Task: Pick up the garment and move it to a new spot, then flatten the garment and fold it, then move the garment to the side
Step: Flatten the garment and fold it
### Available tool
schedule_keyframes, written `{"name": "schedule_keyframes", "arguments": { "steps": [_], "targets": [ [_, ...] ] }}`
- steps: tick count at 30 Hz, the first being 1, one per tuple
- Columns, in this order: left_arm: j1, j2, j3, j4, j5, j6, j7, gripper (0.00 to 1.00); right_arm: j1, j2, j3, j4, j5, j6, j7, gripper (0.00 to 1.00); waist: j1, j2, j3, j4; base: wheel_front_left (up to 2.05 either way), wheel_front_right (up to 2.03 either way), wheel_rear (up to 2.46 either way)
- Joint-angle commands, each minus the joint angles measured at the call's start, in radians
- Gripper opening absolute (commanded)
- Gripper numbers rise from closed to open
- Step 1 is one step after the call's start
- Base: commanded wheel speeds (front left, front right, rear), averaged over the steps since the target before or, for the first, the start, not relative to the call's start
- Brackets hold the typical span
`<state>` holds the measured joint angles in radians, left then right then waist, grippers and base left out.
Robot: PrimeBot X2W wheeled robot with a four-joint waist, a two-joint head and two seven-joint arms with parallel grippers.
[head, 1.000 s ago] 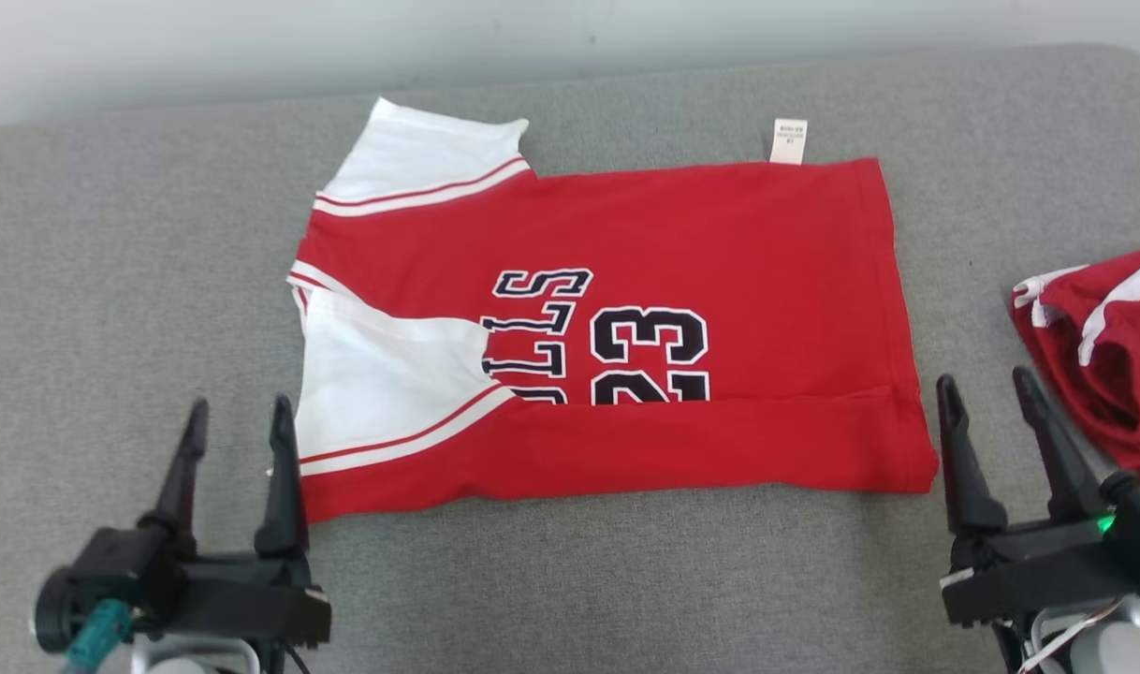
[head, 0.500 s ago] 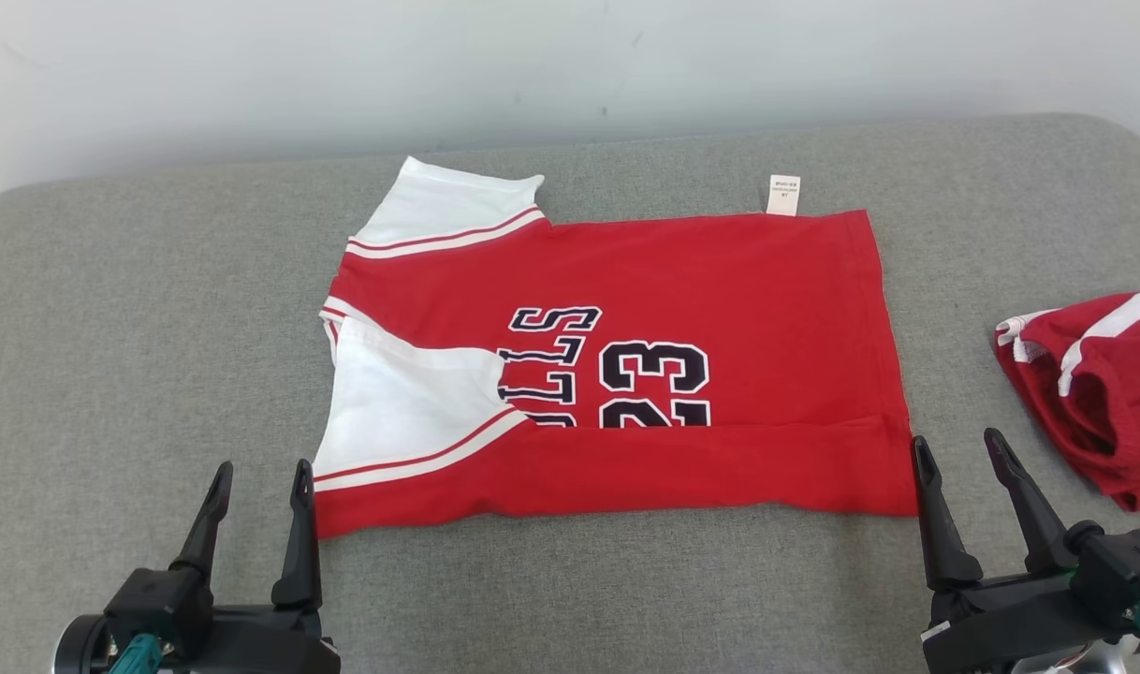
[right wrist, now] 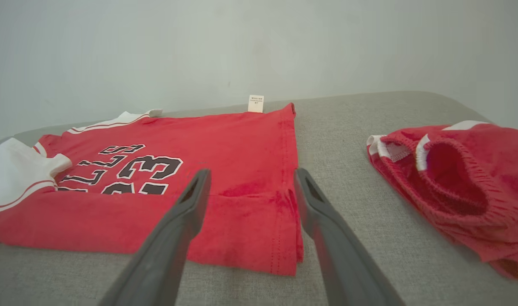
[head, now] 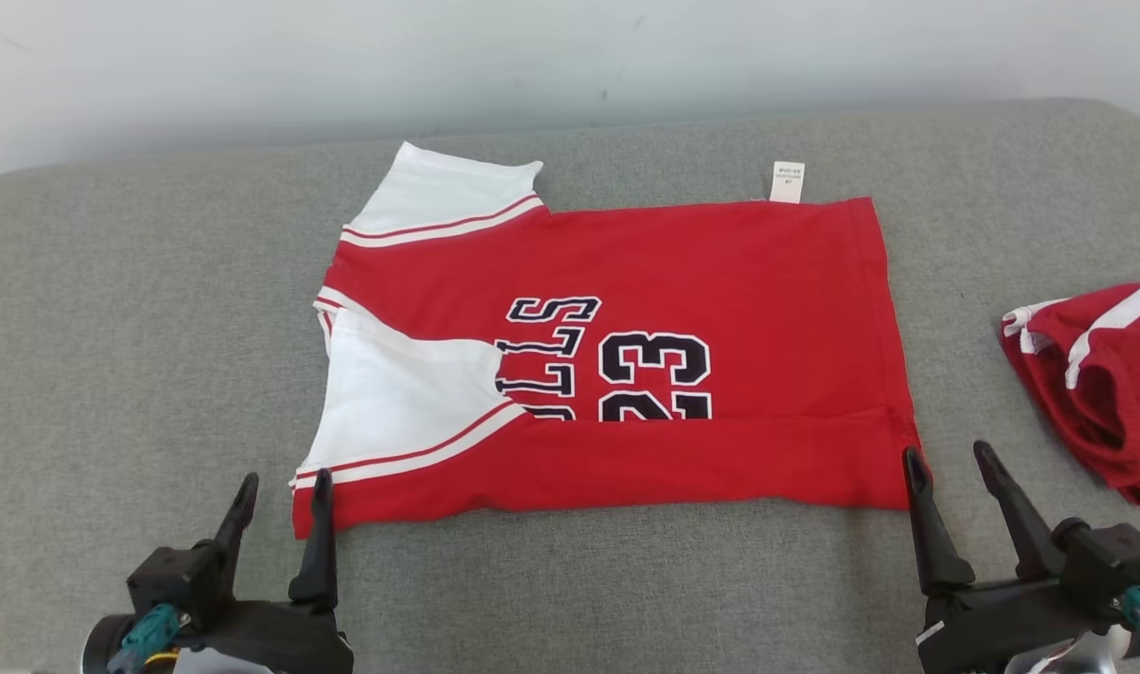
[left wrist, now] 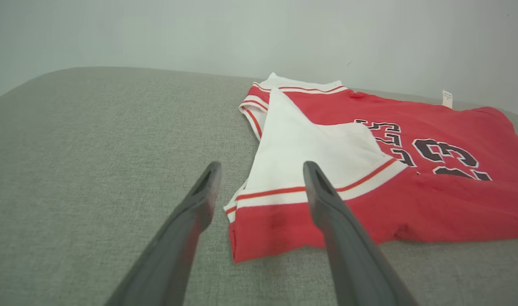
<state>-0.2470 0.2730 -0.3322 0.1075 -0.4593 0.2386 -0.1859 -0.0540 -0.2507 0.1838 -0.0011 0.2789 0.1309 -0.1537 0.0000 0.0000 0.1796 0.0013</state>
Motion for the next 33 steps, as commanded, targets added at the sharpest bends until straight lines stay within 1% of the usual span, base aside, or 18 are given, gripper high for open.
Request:
{"name": "schedule_keyframes", "arguments": {
  "steps": [1, 6, 11, 15, 19, 22, 23, 24, 25, 26, 28, 33],
  "targets": [
    [-0.006, -0.001, 0.000, 0.014, -0.015, -0.005, 0.013, 1.00, -0.006, -0.005, 0.002, 0.018, 0.009, 0.000, 0.007, 1.00, 0.0000, 0.0000, 0.010, -0.007, 0.00, 0.00, 0.00],
    [-0.015, -0.004, 0.000, 0.060, -0.051, -0.013, 0.072, 1.00, -0.024, -0.013, 0.003, 0.104, 0.031, 0.000, 0.009, 1.00, 0.0000, 0.0000, 0.040, -0.014, 0.00, 0.00, 0.00],
    [-0.024, -0.008, 0.014, 0.093, -0.086, -0.010, 0.104, 1.00, -0.065, -0.014, 0.016, 0.187, 0.054, 0.000, -0.002, 1.00, 0.0000, 0.0000, 0.070, -0.017, 0.00, 0.00, 0.00],
    [-0.034, -0.012, 0.014, 0.108, -0.102, -0.017, 0.133, 1.00, -0.095, -0.020, 0.032, 0.231, 0.068, 0.000, -0.008, 1.00, 0.0000, 0.0000, 0.086, -0.018, 0.00, 0.00, 0.00],
    [-0.042, -0.018, 0.008, 0.124, -0.126, -0.033, 0.161, 1.00, -0.130, -0.019, 0.057, 0.285, 0.092, -0.001, -0.012, 1.00, 0.0000, 0.0000, 0.099, -0.016, 0.00, 0.00, 0.00],
    [-0.043, -0.033, -0.002, 0.129, -0.158, -0.061, 0.188, 1.00, -0.149, -0.021, 0.080, 0.317, 0.109, 0.000, -0.011, 1.00, 0.0000, 0.0000, 0.103, -0.014, 0.00, 0.00, 0.00],
    [-0.042, -0.039, -0.007, 0.129, -0.170, -0.072, 0.197, 0.83, -0.154, -0.022, 0.085, 0.327, 0.113, 0.000, -0.009, 0.92, 0.0000, 0.0000, 0.103, -0.014, 0.00, 0.00, 0.00],
    [-0.041, -0.047, -0.008, 0.126, -0.183, -0.082, 0.203, 0.53, -0.159, -0.022, 0.090, 0.331, 0.120, 0.000, -0.013, 0.49, 0.0000, 0.0000, 0.103, -0.014, 0.00, 0.00, 0.00],
    [-0.041, -0.047, -0.009, 0.124, -0.187, -0.089, 0.206, 0.20, -0.161, -0.023, 0.098, 0.337, 0.124, 0.000, -0.010, 0.26, 0.0000, 0.0000, 0.102, -0.014, 0.00, 0.00, 0.00],
    [-0.040, -0.043, -0.011, 0.124, -0.191, -0.093, 0.208, 0.00, -0.165, -0.024, 0.105, 0.341, 0.131, 0.000, -0.011, 0.00, 0.0000, 0.0000, 0.101, -0.014, 0.00, 0.00, 0.00],
    [-0.037, -0.050, -0.006, 0.116, -0.212, -0.107, 0.204, 0.00, -0.172, -0.029, 0.114, 0.347, 0.144, 0.000, -0.013, 0.00, 0.0000, 0.0000, 0.099, -0.016, 0.00, 0.00, 0.00],
    [-0.017, -0.039, 0.014, 0.082, -0.238, -0.127, 0.185, 0.00, -0.172, -0.047, 0.124, 0.343, 0.171, -0.001, -0.015, 0.00, 0.0000, 0.0000, 0.087, -0.020, 0.00, 0.00, 0.00]
  ]
}}
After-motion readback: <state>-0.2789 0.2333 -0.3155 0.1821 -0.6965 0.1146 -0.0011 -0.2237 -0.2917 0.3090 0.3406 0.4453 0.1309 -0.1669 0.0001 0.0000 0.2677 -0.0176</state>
